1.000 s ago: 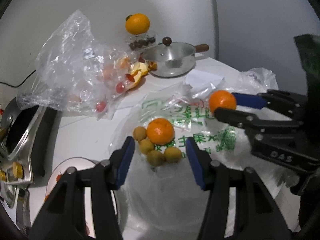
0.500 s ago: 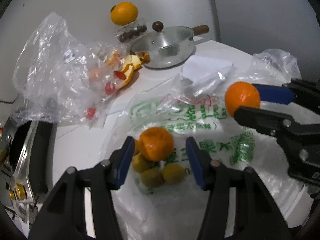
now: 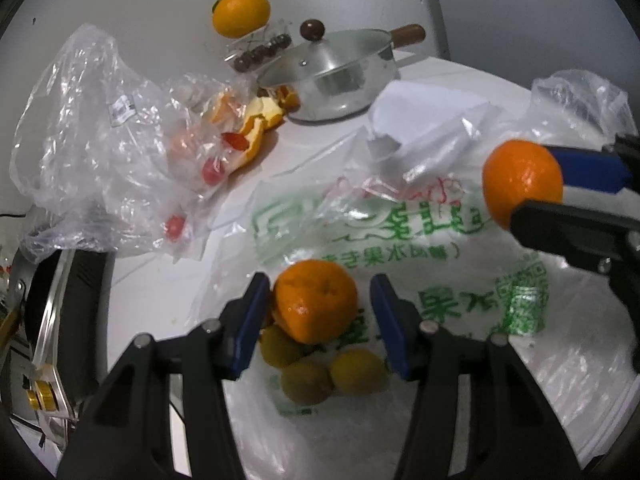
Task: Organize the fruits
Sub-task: 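Lift both held mandarins and carry them toward the white plate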
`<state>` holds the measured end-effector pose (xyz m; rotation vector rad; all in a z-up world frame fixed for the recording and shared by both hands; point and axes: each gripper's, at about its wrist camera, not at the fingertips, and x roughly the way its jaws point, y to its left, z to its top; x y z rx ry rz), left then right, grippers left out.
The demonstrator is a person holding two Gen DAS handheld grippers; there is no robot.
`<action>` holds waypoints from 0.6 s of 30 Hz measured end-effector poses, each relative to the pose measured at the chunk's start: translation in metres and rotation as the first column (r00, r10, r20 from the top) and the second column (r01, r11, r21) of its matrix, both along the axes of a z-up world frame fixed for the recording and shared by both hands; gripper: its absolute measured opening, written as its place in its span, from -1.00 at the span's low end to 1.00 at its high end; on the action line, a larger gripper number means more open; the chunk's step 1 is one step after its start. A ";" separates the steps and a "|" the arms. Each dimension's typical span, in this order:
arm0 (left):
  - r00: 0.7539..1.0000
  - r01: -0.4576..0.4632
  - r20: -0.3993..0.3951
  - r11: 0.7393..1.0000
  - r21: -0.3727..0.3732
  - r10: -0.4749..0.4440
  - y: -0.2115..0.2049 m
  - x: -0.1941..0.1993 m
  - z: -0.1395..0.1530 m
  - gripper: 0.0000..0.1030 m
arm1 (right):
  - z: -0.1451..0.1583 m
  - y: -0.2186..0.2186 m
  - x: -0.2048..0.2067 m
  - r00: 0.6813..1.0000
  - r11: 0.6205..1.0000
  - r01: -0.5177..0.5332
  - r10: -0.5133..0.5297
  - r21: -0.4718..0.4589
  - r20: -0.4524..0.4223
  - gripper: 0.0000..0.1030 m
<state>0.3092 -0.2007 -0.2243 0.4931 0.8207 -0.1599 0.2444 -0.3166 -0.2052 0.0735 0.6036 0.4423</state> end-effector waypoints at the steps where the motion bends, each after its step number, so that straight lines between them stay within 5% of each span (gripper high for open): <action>1: 1.000 -0.002 0.009 1.000 0.008 0.002 0.000 0.000 0.000 -0.10 | 0.000 0.000 0.000 1.000 1.000 -0.001 0.001 -0.002 -0.002 -0.17; 18: 0.998 0.049 0.043 0.991 -0.127 -0.044 0.009 -0.036 0.031 -0.10 | 0.010 0.008 -0.010 1.000 0.999 0.022 -0.022 -0.030 0.017 -0.17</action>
